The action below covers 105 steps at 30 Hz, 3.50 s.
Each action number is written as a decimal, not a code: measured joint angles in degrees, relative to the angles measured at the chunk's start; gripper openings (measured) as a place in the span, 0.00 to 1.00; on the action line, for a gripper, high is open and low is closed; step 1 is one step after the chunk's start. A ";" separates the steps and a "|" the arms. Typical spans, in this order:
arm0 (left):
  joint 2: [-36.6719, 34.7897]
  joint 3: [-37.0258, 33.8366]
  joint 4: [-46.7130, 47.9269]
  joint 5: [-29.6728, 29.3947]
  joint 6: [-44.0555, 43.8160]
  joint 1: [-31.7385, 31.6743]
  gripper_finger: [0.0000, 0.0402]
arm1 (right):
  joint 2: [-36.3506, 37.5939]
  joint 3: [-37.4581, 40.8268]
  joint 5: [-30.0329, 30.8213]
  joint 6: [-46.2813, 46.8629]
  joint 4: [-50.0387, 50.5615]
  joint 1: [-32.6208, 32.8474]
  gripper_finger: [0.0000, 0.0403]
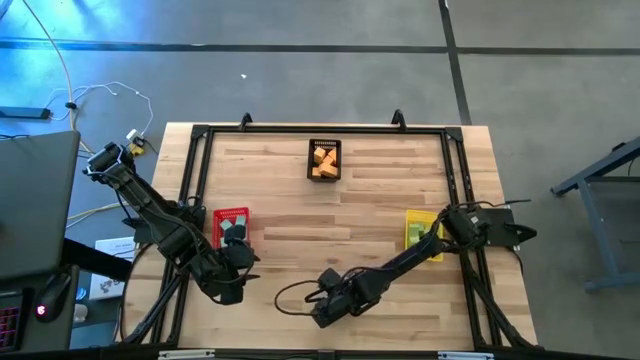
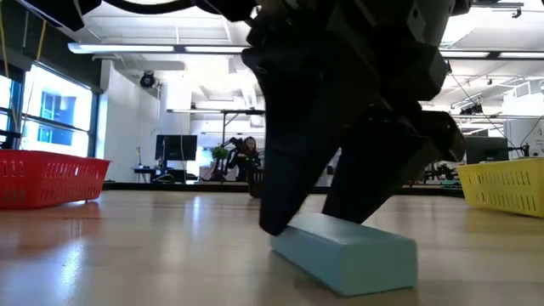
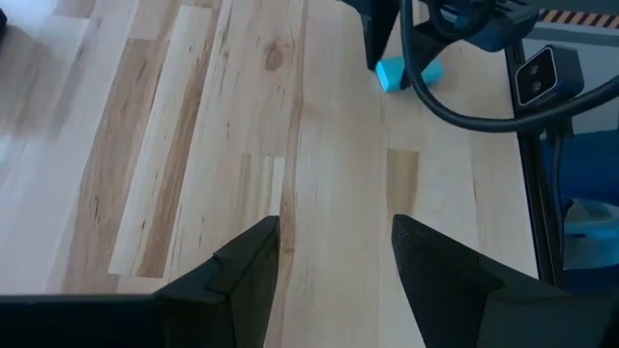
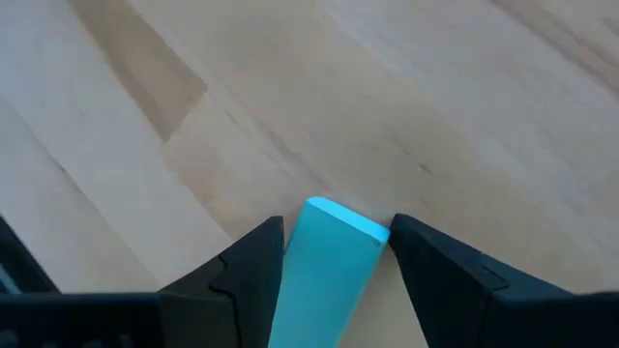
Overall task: Sort & place blocks by color
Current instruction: Put the blue block into the red bin
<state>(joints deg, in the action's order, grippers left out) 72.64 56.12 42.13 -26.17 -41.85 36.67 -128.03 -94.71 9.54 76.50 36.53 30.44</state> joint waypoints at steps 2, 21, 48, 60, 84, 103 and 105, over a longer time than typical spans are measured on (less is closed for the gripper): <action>-0.01 0.00 -0.01 0.00 0.00 0.00 0.47 | 0.00 0.02 0.76 0.03 0.23 0.05 0.48; 0.00 0.00 0.00 0.02 1.07 0.00 0.47 | 0.09 0.06 -6.83 0.80 9.59 -0.09 0.37; -0.01 0.00 0.02 0.11 1.53 0.00 0.47 | -0.17 -16.76 8.52 -13.59 23.57 -0.05 0.27; -0.01 0.00 0.00 0.11 3.64 0.00 0.47 | -0.13 -22.23 14.43 -19.98 24.59 -1.22 0.27; 0.00 0.00 -10.64 3.72 9.20 0.00 0.51 | -0.02 -34.69 21.64 -51.18 11.96 -2.64 0.27; 0.00 -0.02 -19.95 2.88 13.14 -2.82 0.63 | -0.02 -34.69 17.30 -60.79 -1.37 -2.67 0.27; -0.02 -0.02 -20.41 3.27 13.91 -3.20 0.62 | -0.02 -34.69 17.69 -61.12 -1.82 -2.67 0.27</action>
<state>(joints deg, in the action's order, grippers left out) 72.62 56.10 21.72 -22.90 -27.94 33.47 -128.05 -129.40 27.23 15.38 34.71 27.77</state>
